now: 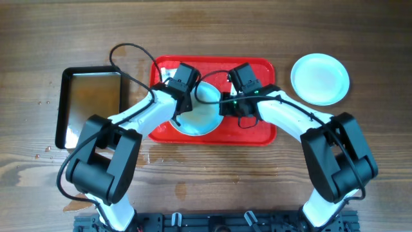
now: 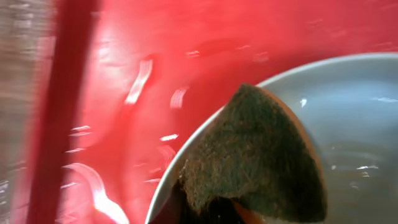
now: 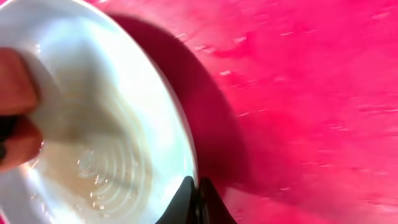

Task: Clean dirty plates on tray and stack at the side
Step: 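Scrub the last plate with the sponge in left gripper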

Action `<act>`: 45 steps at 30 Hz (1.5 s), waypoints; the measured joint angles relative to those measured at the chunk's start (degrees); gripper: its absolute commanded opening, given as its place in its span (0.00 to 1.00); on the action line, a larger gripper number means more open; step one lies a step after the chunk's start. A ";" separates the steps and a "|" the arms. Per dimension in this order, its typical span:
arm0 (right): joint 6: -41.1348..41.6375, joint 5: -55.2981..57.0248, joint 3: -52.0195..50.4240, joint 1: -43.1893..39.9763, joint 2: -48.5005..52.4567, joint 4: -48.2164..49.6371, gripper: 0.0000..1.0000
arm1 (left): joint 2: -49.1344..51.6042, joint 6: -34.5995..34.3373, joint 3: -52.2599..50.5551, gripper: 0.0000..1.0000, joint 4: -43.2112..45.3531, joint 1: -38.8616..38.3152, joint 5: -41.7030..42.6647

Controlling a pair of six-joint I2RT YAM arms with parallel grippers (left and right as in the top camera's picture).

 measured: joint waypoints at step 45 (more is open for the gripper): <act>-0.24 -2.51 0.07 0.00 0.02 0.02 0.04 | -6.40 -4.33 -0.15 0.04 -9.84 1.03 -14.25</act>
